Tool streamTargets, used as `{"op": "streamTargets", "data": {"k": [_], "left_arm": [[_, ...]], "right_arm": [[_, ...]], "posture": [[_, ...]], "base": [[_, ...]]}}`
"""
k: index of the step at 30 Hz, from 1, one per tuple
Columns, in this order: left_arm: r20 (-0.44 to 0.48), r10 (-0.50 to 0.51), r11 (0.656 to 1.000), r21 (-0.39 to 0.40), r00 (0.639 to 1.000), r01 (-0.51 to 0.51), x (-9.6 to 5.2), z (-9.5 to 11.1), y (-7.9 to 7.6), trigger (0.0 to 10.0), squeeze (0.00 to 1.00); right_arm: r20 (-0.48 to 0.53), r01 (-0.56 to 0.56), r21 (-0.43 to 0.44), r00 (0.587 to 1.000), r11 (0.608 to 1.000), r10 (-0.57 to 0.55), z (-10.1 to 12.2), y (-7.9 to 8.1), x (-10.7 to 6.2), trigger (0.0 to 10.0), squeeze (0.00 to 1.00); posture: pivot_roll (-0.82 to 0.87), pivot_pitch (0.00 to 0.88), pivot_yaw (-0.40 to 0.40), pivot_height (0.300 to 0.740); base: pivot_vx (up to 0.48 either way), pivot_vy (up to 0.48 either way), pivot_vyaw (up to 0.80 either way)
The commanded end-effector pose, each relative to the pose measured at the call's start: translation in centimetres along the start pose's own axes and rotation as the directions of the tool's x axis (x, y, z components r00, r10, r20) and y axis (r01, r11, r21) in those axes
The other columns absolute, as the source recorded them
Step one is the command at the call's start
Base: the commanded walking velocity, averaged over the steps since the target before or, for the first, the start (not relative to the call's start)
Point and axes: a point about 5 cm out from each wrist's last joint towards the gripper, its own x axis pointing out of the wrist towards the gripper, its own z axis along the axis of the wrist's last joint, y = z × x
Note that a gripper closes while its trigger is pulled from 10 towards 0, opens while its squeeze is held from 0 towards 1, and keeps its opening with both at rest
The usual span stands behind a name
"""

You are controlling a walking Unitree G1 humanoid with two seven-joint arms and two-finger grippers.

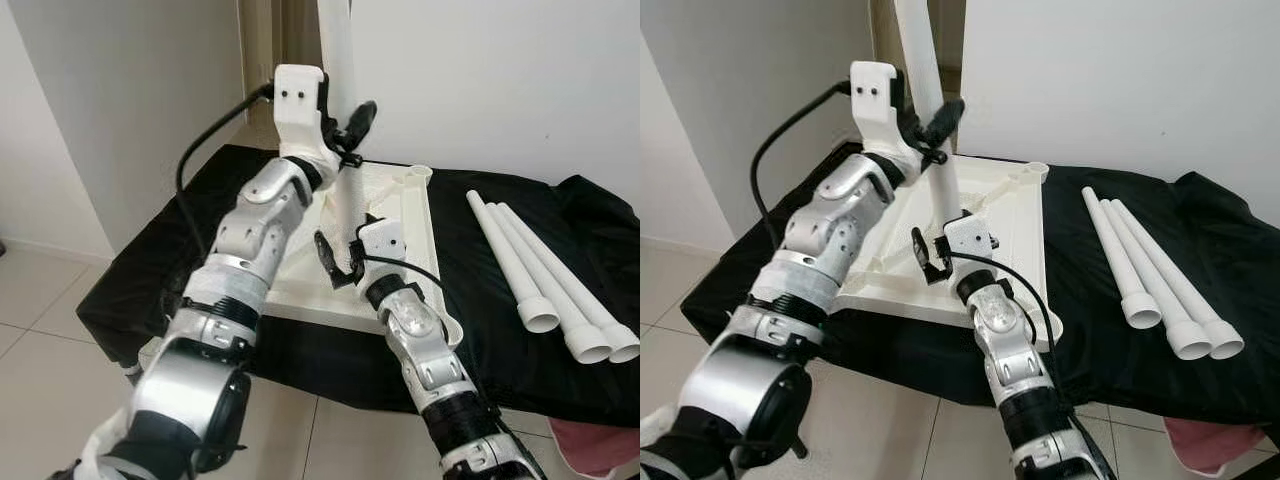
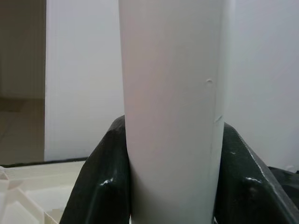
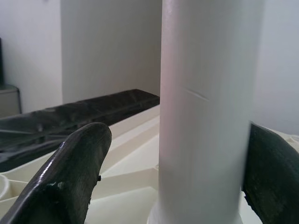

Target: Building children table

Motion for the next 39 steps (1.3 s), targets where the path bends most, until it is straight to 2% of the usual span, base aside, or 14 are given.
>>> {"op": "streamTargets", "data": {"k": [1,5,14,15,16,19,28,29,30,31,32,33,38,39], "left_arm": [[0.024,-0.024,1.0,-0.008,0.999,0.024,0.2,0.6,-0.8,10.0,0.0],[0.023,-0.071,0.997,-0.017,0.997,0.071,0.5,0.3,-2.5,10.0,0.0],[0.017,-0.072,0.997,-0.018,0.997,0.072,0.3,0.4,-2.7,10.0,0.0],[0.015,-0.07,0.997,-0.022,0.997,0.07,0.3,0.4,-2.7,10.0,0.0],[0.014,-0.068,0.997,-0.024,0.998,0.068,0.2,0.4,-2.8,10.0,0.0],[0.013,-0.071,0.997,-0.025,0.997,0.071,0.2,0.4,-2.9,10.0,0.0],[0.005,-0.094,0.995,-0.043,0.996,0.094,0.1,0.1,-4.1,10.0,0.0],[0.002,-0.099,0.994,-0.046,0.995,0.099,0.1,0.0,-4.3,10.0,0.0],[0.002,-0.099,0.994,-0.046,0.995,0.099,0.1,0.0,-4.3,10.0,0.0],[0.001,-0.103,0.994,-0.048,0.995,0.102,0.0,0.0,-4.4,10.0,0.0],[0.001,-0.103,0.994,-0.048,0.995,0.102,0.0,0.0,-4.4,10.0,0.0],[-0.002,-0.105,0.993,-0.053,0.994,0.105,0.0,0.0,-4.5,10.0,0.0],[-0.005,-0.118,0.991,-0.066,0.993,0.118,-0.2,-0.1,-4.8,10.0,0.0],[-0.004,-0.125,0.989,-0.084,0.992,0.124,-0.3,-0.2,-4.9,10.0,0.5]], "right_arm": [[0.006,0.004,-0.011,1.0,1.0,-0.004,0.1,0.0,0.2,10.0,0.0],[0.006,0.05,-0.047,0.999,0.998,-0.049,0.3,-0.8,0.9,10.0,0.0],[0.01,0.061,-0.033,0.998,0.998,-0.061,0.3,-1.1,1.2,10.0,0.0],[0.003,0.071,-0.025,0.998,0.997,-0.07,0.2,-1.1,1.2,3.8,0.0],[-0.002,0.077,-0.021,0.997,0.997,-0.077,0.0,-1.2,1.2,0.4,0.0],[-0.002,0.077,-0.009,0.997,0.997,-0.077,-0.1,-1.1,1.1,0.0,0.0],[-0.027,0.11,0.006,0.994,0.994,-0.11,-0.7,-1.6,0.7,0.0,0.0],[-0.036,0.124,0.012,0.992,0.992,-0.124,-0.8,-1.7,0.7,2.1,0.0],[-0.036,0.124,0.012,0.992,0.992,-0.124,-0.8,-1.7,0.7,2.1,0.0],[-0.042,0.125,0.02,0.991,0.992,-0.124,-0.9,-1.7,0.7,8.9,0.0],[-0.042,0.125,0.02,0.991,0.992,-0.124,-0.9,-1.7,0.7,8.9,0.0],[-0.048,0.137,0.023,0.99,0.99,-0.136,-1.0,-1.8,0.7,10.0,0.0],[-0.053,0.157,0.037,0.987,0.987,-0.155,-1.1,-1.9,0.6,10.0,0.0],[-0.054,0.165,0.039,0.985,0.986,-0.162,-1.1,-1.9,0.5,10.0,0.0]], "posture": [[0.03,0.04,-0.017,0.74],[0.03,0.03,-0.014,0.74],[0.03,0.022,-0.007,0.74],[0.03,0.019,-0.006,0.74],[0.03,0.019,-0.006,0.74],[0.03,0.019,-0.005,0.74],[0.03,0.025,-0.003,0.74],[0.03,0.024,-0.003,0.74],[0.03,0.024,-0.003,0.74],[0.03,0.024,-0.003,0.74],[0.03,0.024,-0.003,0.74],[0.03,0.027,0.0,0.74],[0.04,0.041,-0.002,0.74],[0.04,0.045,-0.003,0.74]], "base": [[0.0,0.0,0.0],[0.0,0.0,0.0],[0.0,0.0,0.0],[0.0,0.0,0.0],[0.0,0.0,0.0],[0.0,0.0,0.0],[0.0,0.0,0.0],[0.0,0.0,0.0],[0.0,0.0,0.0],[0.0,0.0,0.0],[0.0,0.0,0.0],[0.0,0.0,0.0],[0.0,0.0,0.0],[0.0,0.0,0.0]]}}
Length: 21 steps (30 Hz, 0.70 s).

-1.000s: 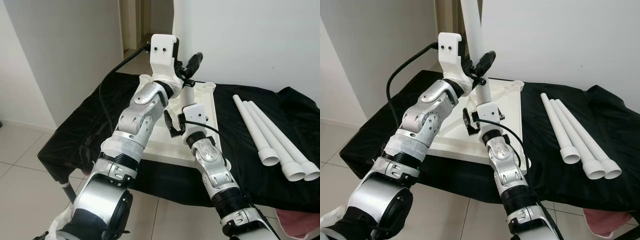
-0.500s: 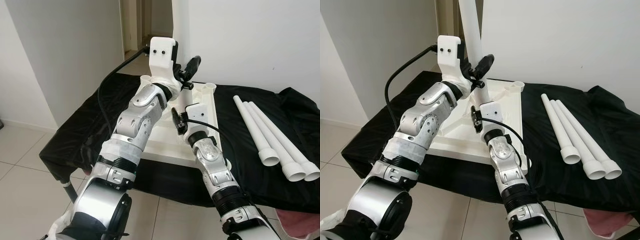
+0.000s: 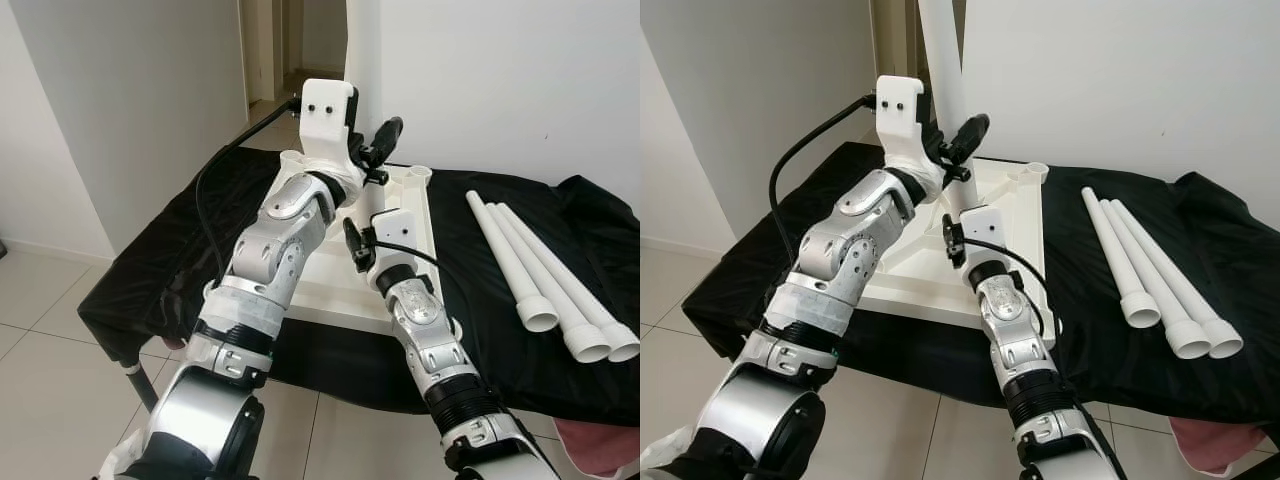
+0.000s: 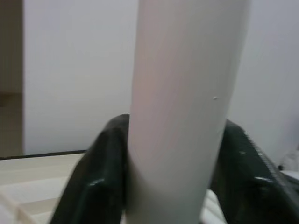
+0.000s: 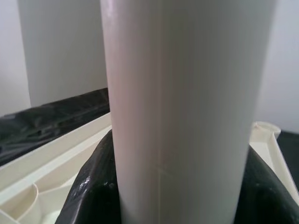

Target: Building children table

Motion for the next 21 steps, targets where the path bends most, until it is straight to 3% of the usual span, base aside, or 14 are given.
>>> {"op": "streamTargets", "data": {"k": [1,6,7,21], "left_arm": [[0.003,-0.065,0.997,-0.03,0.998,0.065,0.1,0.0,-1.2,10.0,1.0],[0.002,-0.054,0.998,-0.033,0.999,0.054,0.0,0.1,-0.9,10.0,1.0],[0.0,-0.052,0.998,-0.039,0.999,0.052,-0.1,0.2,-0.9,10.0,0.0],[-0.021,-0.033,0.994,-0.109,0.999,0.03,-1.1,-0.4,-0.8,10.0,0.0]], "right_arm": [[-0.033,0.03,0.024,0.999,0.999,-0.029,-0.6,-0.2,-0.2,10.0,0.0],[-0.026,0.051,0.031,0.998,0.998,-0.051,-0.5,-0.6,-0.2,10.0,0.0],[-0.026,0.061,0.036,0.998,0.998,-0.06,-0.5,-0.7,-0.2,10.0,0.0],[-0.007,0.115,0.067,0.993,0.991,-0.115,0.1,-2.2,-0.1,10.0,0.0]], "posture": [[0.04,0.05,-0.001,0.74],[0.04,0.053,-0.001,0.74],[0.04,0.055,0.0,0.74],[0.05,0.101,-0.007,0.74]], "base": [[0.0,0.0,0.0],[0.0,0.0,0.0],[0.0,0.0,0.0],[0.0,0.0,0.0]]}}
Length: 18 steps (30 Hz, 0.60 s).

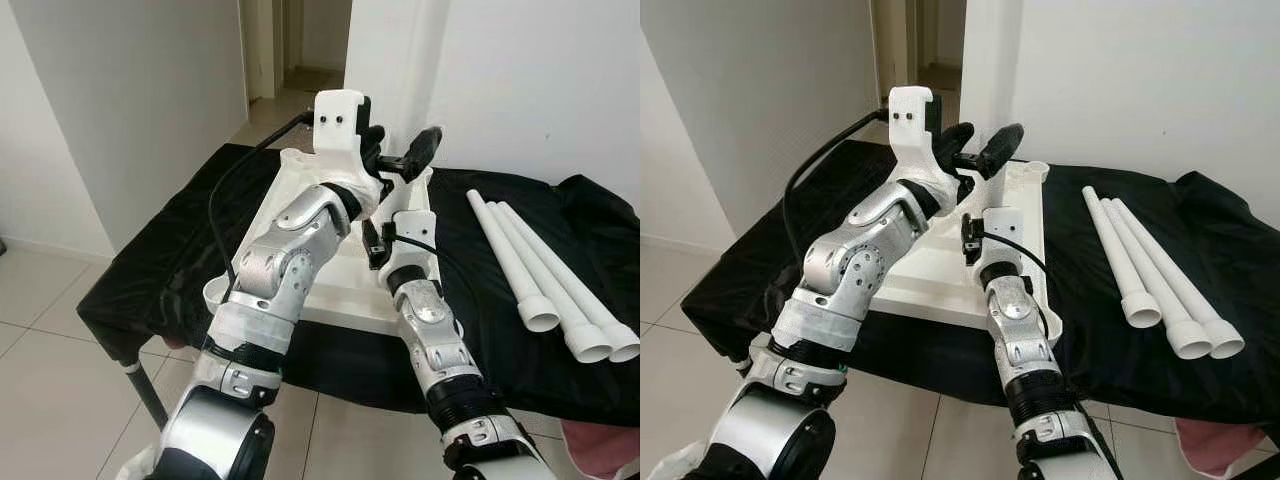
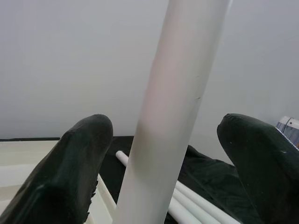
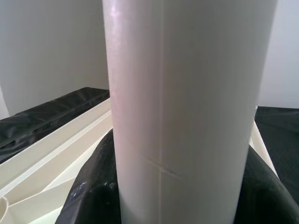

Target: Building children table

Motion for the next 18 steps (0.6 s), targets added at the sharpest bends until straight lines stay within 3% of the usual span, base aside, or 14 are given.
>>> {"op": "streamTargets", "data": {"k": [1,6,18], "left_arm": [[-0.017,-0.016,1.0,-0.014,1.0,0.016,-0.3,-0.5,-0.4,10.0,0.0],[-0.037,-0.064,0.998,-0.017,0.997,0.063,-0.6,-0.8,-1.5,10.0,0.0],[-0.059,-0.074,0.997,-0.04,0.995,0.072,-0.5,-1.4,-1.6,10.0,0.0]], "right_arm": [[0.023,0.016,-0.012,1.0,1.0,-0.016,0.1,-0.6,0.0,10.0,0.0],[0.001,0.012,-0.021,1.0,1.0,-0.012,-0.8,-0.7,-0.7,10.0,0.0],[-0.007,0.011,-0.012,1.0,1.0,-0.012,-1.1,-0.3,-1.1,10.0,0.0]], "posture": [[0.05,0.112,0.007,0.74],[0.04,0.09,0.017,0.74],[0.03,0.076,0.028,0.74]], "base": [[0.0,0.0,0.0],[0.0,0.0,0.0],[0.0,0.0,0.0]]}}
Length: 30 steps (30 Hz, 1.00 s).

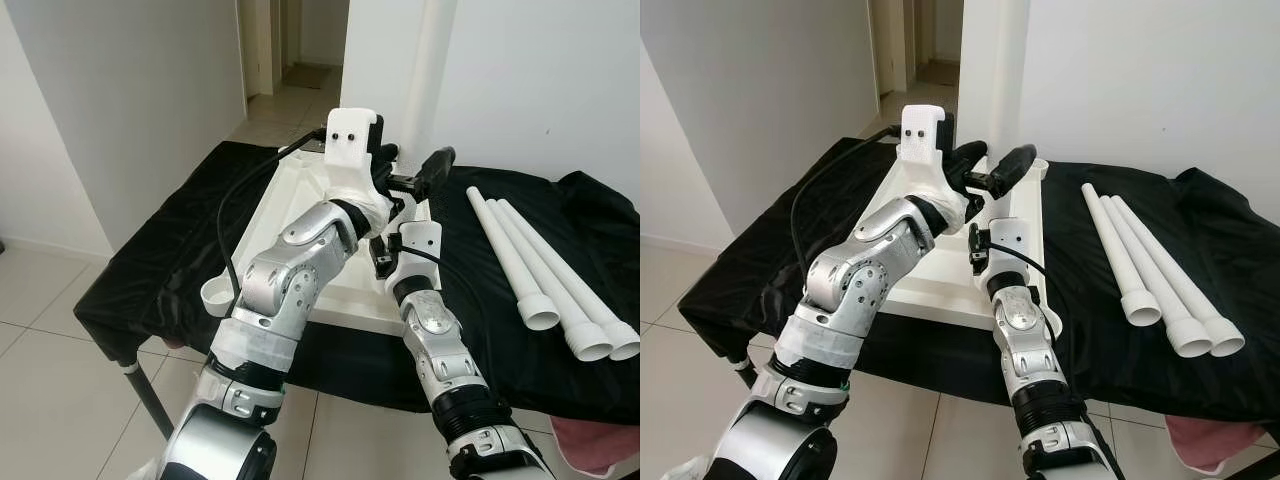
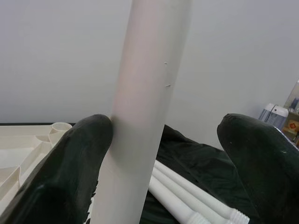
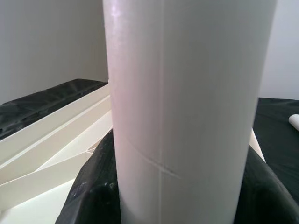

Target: Building children table

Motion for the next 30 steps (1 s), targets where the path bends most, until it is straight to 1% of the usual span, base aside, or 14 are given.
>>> {"op": "streamTargets", "data": {"k": [1,3,6,8,15,17,22,30], "left_arm": [[-0.02,-0.033,0.999,0.001,0.999,0.033,0.2,-0.4,-0.4,10.0,0.0],[-0.02,-0.033,0.999,0.001,0.999,0.033,0.2,-0.4,-0.4,10.0,0.0],[-0.031,-0.024,1.0,0.012,0.999,0.024,0.3,-0.8,0.0,10.0,0.0],[-0.034,-0.031,0.999,0.008,0.999,0.031,0.1,-0.9,-0.1,10.0,0.0],[-0.046,-0.025,0.999,0.02,0.999,0.026,-0.2,-1.3,-0.1,10.0,0.0],[-0.047,-0.016,0.999,0.039,0.999,0.018,-0.3,-1.2,0.1,10.0,0.0],[-0.038,-0.007,0.999,0.045,0.999,0.009,-0.3,-0.9,0.5,10.0,0.0],[-0.042,-0.004,0.999,0.05,0.999,0.006,-0.4,-0.9,0.2,10.0,0.0]], "right_arm": [[0.009,-0.003,-0.003,1.0,1.0,0.003,0.0,0.0,-0.2,10.0,0.0],[0.009,-0.003,-0.003,1.0,1.0,0.003,0.0,0.0,-0.2,10.0,0.0],[0.022,-0.003,-0.01,1.0,1.0,0.003,0.1,-0.5,-0.5,10.0,0.0],[0.021,-0.005,0.0,1.0,1.0,0.005,0.1,-0.6,-0.7,10.0,0.0],[0.014,-0.024,-0.011,1.0,1.0,0.024,-0.1,-0.6,-0.6,10.0,0.0],[0.006,-0.039,-0.017,0.999,0.999,0.039,-0.3,-0.5,-0.4,10.0,0.0],[0.009,-0.063,-0.017,0.998,0.998,0.063,-0.2,0.3,-0.1,10.0,0.0],[0.005,-0.07,0.003,0.998,0.998,0.07,-0.3,0.5,-0.1,10.0,0.0]], "posture": [[0.04,0.071,0.025,0.74],[0.04,0.071,0.025,0.74],[0.01,0.062,0.034,0.74],[0.02,0.065,0.014,0.74],[0.04,0.057,0.001,0.74],[0.06,0.047,-0.008,0.74],[0.07,0.041,-0.01,0.74],[0.1,0.048,-0.023,0.74]], "base": [[0.0,0.0,0.0],[0.0,0.0,0.0],[0.0,0.0,0.0],[0.0,0.0,0.0],[0.0,0.0,0.0],[0.0,0.0,0.0],[0.0,0.0,0.0],[0.0,0.0,0.0]]}}
